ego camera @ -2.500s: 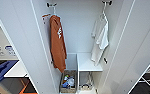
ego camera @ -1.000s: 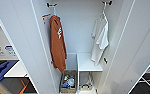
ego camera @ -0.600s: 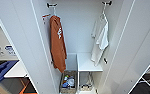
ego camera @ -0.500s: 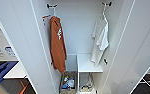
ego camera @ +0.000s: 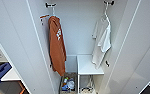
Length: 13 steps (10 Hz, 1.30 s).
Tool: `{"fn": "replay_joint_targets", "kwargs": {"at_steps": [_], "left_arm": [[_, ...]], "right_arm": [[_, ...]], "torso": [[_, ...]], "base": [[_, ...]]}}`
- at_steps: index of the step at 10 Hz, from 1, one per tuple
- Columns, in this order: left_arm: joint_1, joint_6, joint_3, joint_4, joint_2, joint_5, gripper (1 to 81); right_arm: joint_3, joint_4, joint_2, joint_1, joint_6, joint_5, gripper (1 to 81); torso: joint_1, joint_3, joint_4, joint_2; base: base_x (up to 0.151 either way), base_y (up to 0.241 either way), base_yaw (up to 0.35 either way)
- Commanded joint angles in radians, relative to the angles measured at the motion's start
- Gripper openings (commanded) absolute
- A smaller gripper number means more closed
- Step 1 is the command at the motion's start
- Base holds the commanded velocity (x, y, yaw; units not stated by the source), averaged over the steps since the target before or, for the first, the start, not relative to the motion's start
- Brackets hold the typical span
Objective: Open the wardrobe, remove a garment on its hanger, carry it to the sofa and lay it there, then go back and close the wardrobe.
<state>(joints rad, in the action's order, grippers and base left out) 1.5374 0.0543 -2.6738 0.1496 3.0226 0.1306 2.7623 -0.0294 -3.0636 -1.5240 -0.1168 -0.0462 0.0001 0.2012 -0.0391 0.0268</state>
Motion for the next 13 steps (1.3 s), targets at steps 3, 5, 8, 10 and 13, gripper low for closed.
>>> {"fn": "replay_joint_targets", "kwargs": {"at_steps": [3, 5, 8, 10, 13], "left_arm": [[-0.016, 0.004, 0.003, -0.005, 0.0, -0.055, 81.1], [-0.016, 0.004, 0.003, -0.001, 0.001, -0.055, 81.1], [-0.016, 0.005, 0.003, 0.001, 0.003, -0.055, 81.1], [-0.016, 0.006, 0.003, 0.001, 0.003, -0.055, 81.1], [-0.016, 0.006, 0.003, 0.002, 0.004, -0.055, 81.1]], "right_arm": [[-0.003, 0.009, -0.002, 0.029, 0.0, 0.063, 81.1], [0.002, 0.009, -0.002, 0.032, 0.0, 0.063, 81.1], [0.002, 0.008, -0.002, 0.032, 0.0, 0.065, 81.1], [0.002, 0.009, -0.002, 0.032, 0.0, 0.063, 81.1], [0.002, 0.011, 0.0, 0.034, -0.004, 0.063, 81.1]], "torso": [[0.0, 0.0, 0.0, 0.0], [0.0, 0.0, 0.0, 0.0], [0.0, 0.0, 0.0, 0.0], [0.0, 0.0, 0.0, 0.0], [0.0, 0.0, 0.0, 0.0]], "base": [[0.092, 0.0, 0.0], [0.092, 0.0, 0.0], [0.092, 0.0, 0.0], [0.092, 0.0, 0.0], [0.092, 0.0, 0.0]]}}
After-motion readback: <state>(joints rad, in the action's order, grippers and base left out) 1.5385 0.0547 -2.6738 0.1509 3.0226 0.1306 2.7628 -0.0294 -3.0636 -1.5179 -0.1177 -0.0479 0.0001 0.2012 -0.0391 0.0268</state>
